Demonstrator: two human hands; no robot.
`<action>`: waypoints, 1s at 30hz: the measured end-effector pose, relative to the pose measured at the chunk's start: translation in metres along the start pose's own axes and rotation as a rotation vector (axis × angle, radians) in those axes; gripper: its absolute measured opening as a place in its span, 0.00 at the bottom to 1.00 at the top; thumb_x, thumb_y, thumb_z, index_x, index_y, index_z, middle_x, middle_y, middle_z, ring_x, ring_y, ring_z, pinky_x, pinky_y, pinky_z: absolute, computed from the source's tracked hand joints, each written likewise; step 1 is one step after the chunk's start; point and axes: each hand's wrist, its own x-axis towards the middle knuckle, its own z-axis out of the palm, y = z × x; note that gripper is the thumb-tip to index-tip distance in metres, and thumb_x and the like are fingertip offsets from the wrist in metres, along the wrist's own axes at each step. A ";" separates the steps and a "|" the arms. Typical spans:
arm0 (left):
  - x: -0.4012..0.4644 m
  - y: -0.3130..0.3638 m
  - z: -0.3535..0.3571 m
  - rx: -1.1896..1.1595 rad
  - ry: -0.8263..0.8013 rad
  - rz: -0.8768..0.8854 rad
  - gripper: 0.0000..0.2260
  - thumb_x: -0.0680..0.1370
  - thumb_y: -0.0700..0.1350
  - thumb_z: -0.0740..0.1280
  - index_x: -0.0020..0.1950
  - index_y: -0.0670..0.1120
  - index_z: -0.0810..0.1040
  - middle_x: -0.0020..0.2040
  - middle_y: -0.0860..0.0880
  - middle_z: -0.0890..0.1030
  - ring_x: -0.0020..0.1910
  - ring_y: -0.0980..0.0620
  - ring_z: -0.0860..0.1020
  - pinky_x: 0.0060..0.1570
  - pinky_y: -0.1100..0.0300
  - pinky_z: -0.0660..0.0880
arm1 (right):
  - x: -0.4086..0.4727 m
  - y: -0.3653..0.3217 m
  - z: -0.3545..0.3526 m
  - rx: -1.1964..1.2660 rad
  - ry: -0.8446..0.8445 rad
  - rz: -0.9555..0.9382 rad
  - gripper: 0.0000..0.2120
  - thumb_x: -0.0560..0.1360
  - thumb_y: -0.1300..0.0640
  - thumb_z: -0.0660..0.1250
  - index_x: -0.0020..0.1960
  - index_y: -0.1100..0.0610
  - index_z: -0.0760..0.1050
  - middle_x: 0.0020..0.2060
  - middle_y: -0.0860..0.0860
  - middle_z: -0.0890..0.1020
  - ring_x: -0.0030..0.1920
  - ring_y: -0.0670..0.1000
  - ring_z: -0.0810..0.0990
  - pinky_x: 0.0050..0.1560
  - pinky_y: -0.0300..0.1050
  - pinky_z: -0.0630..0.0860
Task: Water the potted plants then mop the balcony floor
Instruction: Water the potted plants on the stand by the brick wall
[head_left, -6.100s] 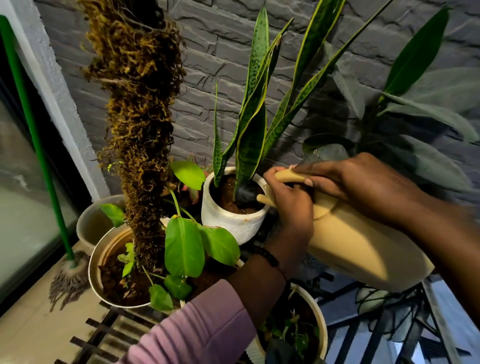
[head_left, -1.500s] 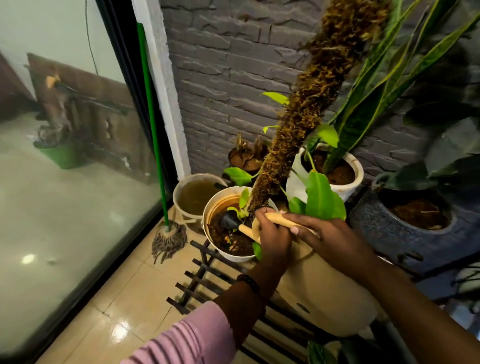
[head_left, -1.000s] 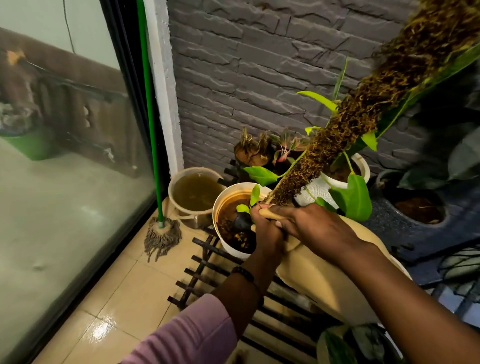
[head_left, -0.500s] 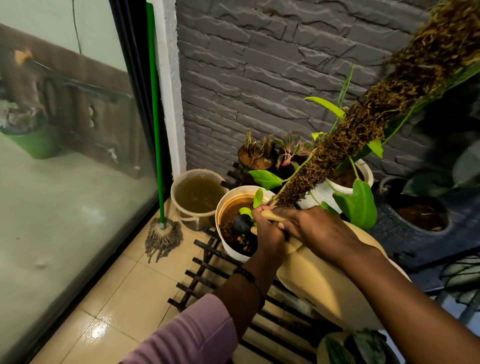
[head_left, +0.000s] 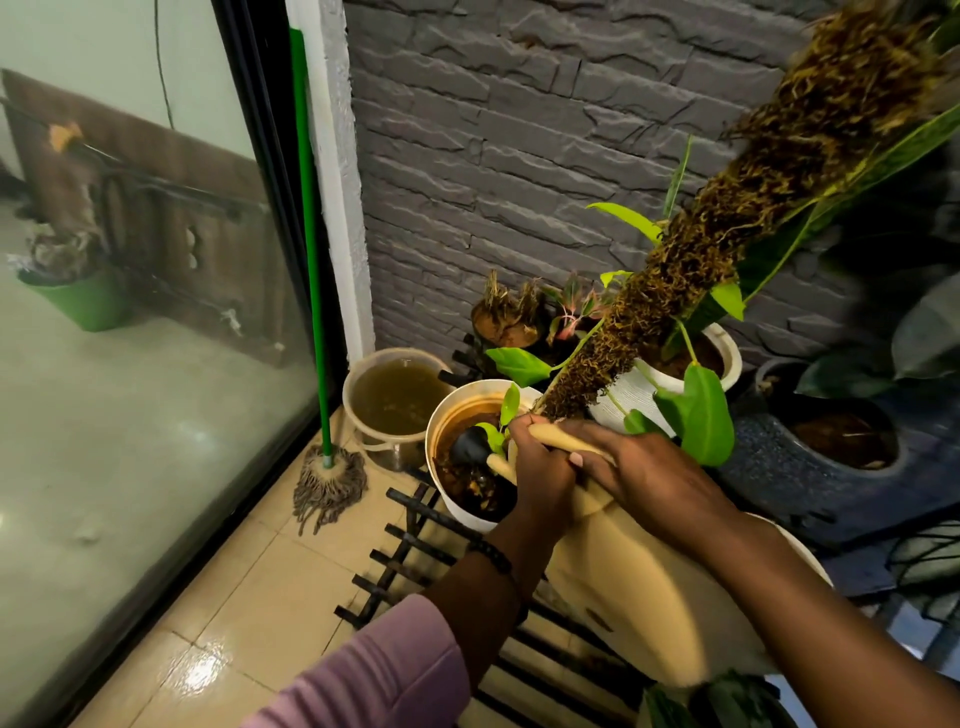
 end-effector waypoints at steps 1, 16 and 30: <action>-0.001 0.001 0.001 0.066 0.007 0.040 0.21 0.72 0.44 0.60 0.64 0.42 0.64 0.56 0.39 0.74 0.53 0.45 0.74 0.56 0.45 0.75 | -0.004 0.004 0.001 0.035 0.023 0.013 0.19 0.79 0.44 0.57 0.70 0.36 0.63 0.57 0.48 0.82 0.52 0.52 0.80 0.49 0.45 0.75; 0.021 0.053 -0.005 0.582 0.025 0.512 0.07 0.83 0.43 0.62 0.59 0.47 0.66 0.39 0.53 0.77 0.35 0.57 0.75 0.33 0.62 0.69 | 0.001 0.000 0.018 0.441 0.285 -0.011 0.23 0.80 0.50 0.57 0.73 0.36 0.59 0.62 0.42 0.78 0.48 0.26 0.74 0.50 0.26 0.70; 0.125 0.153 -0.047 0.799 -0.200 0.347 0.13 0.80 0.39 0.65 0.63 0.42 0.69 0.55 0.40 0.81 0.55 0.41 0.79 0.50 0.53 0.72 | 0.133 -0.061 0.005 0.396 0.445 0.264 0.19 0.78 0.48 0.60 0.69 0.37 0.67 0.30 0.33 0.72 0.29 0.28 0.73 0.29 0.23 0.67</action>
